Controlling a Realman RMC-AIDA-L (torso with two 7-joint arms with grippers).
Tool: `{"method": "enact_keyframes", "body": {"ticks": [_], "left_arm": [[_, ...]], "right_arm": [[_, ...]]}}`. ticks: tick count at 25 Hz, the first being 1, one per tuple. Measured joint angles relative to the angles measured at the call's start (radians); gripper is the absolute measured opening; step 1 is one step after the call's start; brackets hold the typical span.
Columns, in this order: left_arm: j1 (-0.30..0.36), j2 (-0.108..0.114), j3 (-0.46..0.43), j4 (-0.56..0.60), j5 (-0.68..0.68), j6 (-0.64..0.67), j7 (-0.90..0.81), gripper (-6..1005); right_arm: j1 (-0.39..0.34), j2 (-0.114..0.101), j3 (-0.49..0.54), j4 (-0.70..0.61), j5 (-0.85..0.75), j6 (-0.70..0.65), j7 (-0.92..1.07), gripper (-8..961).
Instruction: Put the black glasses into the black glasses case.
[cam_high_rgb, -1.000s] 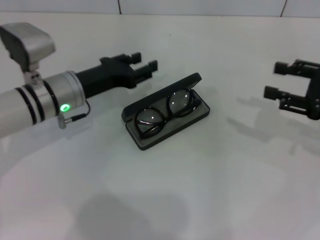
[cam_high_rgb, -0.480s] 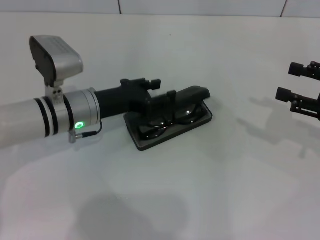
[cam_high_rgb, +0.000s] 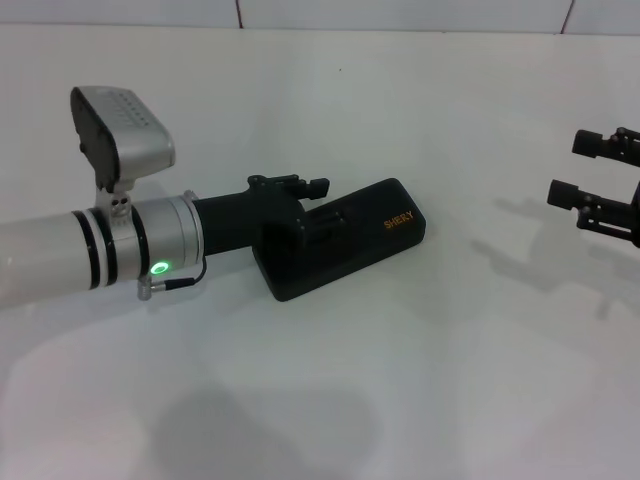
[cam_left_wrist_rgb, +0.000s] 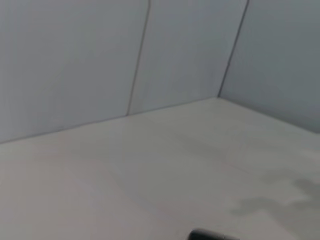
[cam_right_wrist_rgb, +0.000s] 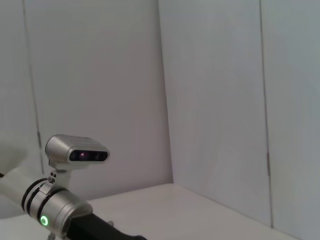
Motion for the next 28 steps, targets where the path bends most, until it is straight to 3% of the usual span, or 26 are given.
{"method": "enact_keyframes", "body": {"ticks": [3,7,9,11,13,20,28], "left_arm": [[0.033,0.0,-0.009,0.028,-0.04,0.114,0.051,580],[0.094,0.009,-0.011,0.082,-0.105,0.428,0.17,581],[0.121,0.027,-0.011,0.106,-0.107,0.592,0.199,581],[0.131,0.035,-0.012,0.112,-0.107,0.635,0.204,581],[0.176,0.064,-0.014,0.119,-0.105,0.739,0.229,581],[0.24,0.076,-0.014,0.126,-0.099,0.751,0.256,581],[0.251,0.076,-0.021,0.128,-0.086,0.755,0.257,582]], "right_arm": [[0.009,0.0,-0.001,0.0,0.0,-0.043,0.0,689],[0.041,-0.002,-0.013,0.0,-0.002,-0.147,0.001,691],[0.069,-0.008,-0.049,0.002,-0.011,-0.204,0.002,692],[0.097,-0.013,-0.091,0.013,-0.021,-0.235,0.003,692],[0.117,-0.009,-0.124,0.029,-0.026,-0.243,-0.006,693],[0.125,0.007,-0.199,0.069,-0.03,-0.231,-0.083,693],[0.133,0.011,-0.201,0.088,-0.018,-0.231,-0.12,694]]}}
